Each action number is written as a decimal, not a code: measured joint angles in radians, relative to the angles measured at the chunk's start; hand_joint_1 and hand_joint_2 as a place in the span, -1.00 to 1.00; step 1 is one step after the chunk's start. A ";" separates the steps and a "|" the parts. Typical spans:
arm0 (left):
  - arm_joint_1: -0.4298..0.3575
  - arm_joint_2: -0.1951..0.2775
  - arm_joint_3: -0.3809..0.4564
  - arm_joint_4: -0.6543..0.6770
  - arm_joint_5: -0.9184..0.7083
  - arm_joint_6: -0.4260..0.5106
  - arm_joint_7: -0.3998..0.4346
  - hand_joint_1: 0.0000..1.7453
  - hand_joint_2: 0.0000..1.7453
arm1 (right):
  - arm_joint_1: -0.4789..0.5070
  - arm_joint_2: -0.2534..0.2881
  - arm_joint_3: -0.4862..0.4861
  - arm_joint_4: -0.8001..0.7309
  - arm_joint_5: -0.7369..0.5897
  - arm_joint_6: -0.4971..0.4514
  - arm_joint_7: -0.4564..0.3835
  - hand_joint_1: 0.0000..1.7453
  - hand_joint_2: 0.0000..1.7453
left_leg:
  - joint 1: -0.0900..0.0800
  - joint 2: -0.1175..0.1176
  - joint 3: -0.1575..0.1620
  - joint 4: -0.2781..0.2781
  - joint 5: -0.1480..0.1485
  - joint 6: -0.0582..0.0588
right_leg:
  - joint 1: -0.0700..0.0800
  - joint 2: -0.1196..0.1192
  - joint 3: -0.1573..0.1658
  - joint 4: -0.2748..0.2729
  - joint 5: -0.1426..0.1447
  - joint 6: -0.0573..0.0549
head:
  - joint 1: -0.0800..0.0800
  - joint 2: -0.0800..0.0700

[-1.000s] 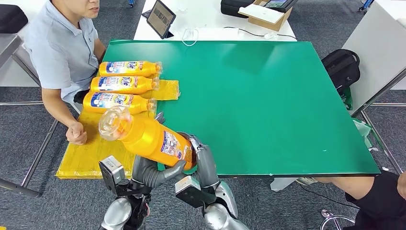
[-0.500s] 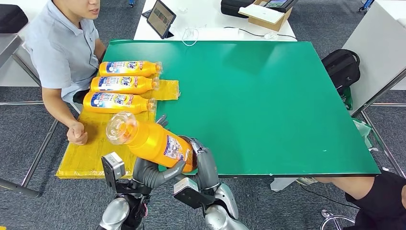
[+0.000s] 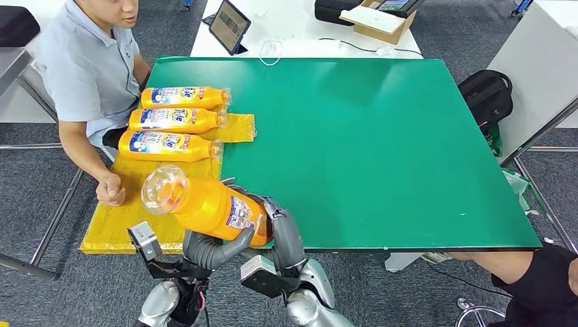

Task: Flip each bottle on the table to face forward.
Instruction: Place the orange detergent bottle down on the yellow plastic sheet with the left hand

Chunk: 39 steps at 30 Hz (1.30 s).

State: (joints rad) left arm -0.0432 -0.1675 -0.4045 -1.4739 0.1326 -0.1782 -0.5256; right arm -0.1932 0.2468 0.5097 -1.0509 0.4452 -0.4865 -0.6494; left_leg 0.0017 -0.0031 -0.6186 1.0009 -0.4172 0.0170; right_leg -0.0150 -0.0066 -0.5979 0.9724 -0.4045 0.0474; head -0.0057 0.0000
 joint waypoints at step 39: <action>-0.204 -0.010 0.157 0.211 -0.453 0.684 -0.023 1.00 1.00 | 0.078 0.011 -0.154 -0.139 -0.074 -0.204 -0.048 -1.00 -1.00 | 0.000 0.000 0.001 0.000 0.001 0.000 | 0.000 0.000 0.001 0.000 0.001 0.000 | 0.000 0.000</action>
State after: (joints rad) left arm -0.2477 -0.1772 -0.2470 -1.2627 -0.3209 0.5056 -0.5488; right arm -0.1153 0.2581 0.3561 -1.1903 0.3711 -0.6908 -0.6970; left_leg 0.0018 -0.0034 -0.6178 1.0010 -0.4160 0.0171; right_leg -0.0149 -0.0068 -0.5972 0.9727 -0.4038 0.0476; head -0.0058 0.0000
